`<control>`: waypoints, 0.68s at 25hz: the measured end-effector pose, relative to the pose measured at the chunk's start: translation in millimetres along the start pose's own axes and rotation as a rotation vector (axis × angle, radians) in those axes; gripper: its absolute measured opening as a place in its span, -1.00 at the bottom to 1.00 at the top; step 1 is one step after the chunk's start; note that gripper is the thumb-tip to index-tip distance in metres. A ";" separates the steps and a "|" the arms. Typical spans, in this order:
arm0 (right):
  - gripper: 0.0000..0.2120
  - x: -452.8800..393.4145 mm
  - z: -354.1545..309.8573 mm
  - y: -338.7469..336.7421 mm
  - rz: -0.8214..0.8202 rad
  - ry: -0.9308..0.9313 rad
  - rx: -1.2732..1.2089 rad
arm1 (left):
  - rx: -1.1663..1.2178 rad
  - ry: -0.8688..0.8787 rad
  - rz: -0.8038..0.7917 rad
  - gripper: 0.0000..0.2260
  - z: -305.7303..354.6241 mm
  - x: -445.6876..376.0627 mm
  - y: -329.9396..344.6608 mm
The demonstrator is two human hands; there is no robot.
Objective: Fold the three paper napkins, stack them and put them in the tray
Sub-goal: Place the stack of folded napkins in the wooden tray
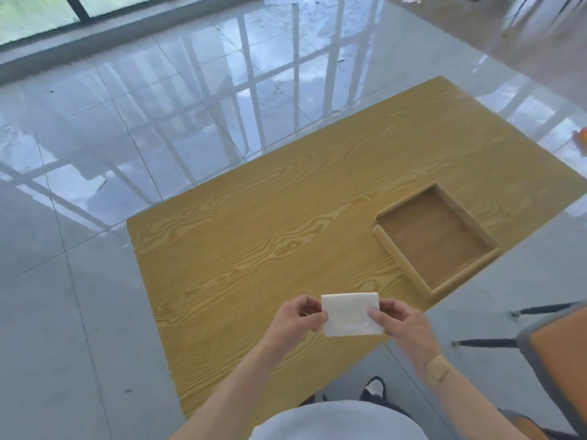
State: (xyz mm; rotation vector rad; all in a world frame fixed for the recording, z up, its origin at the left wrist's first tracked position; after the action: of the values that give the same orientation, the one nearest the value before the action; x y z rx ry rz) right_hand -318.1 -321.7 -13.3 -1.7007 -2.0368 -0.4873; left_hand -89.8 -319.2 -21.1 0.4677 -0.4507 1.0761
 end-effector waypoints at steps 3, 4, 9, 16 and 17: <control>-0.90 26.0 11.2 -45.8 0.054 -0.010 -0.023 | -0.061 0.008 -0.030 -0.92 16.1 -11.1 48.1; -0.91 36.7 14.7 -64.9 0.076 -0.021 -0.029 | -0.089 0.010 -0.043 -0.91 21.4 -16.1 68.0; -0.89 81.8 24.9 -144.9 0.161 -0.082 -0.044 | -0.203 0.024 -0.078 -0.94 40.8 -39.5 153.9; -0.90 111.7 25.0 -226.4 0.211 -0.115 -0.017 | -0.252 0.018 -0.131 -0.96 62.0 -72.5 234.2; -0.89 113.0 25.4 -235.0 0.222 -0.116 -0.019 | -0.258 0.015 -0.138 -0.96 64.7 -76.8 241.6</control>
State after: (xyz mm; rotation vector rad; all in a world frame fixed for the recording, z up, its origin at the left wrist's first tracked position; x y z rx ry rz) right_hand -568.5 -257.4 29.2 -1.9786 -1.8940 -0.3432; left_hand -347.7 -315.3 22.8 0.2580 -0.5281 0.8733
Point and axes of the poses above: each hand's wrist, its own x-axis away from the middle knuckle, its own y-axis out of the palm, z = x × y, the point moved 10 cm from there along -x, towards the middle knuckle, and after that the axes turned 13 degrees about -z, right-handed, at the moved point
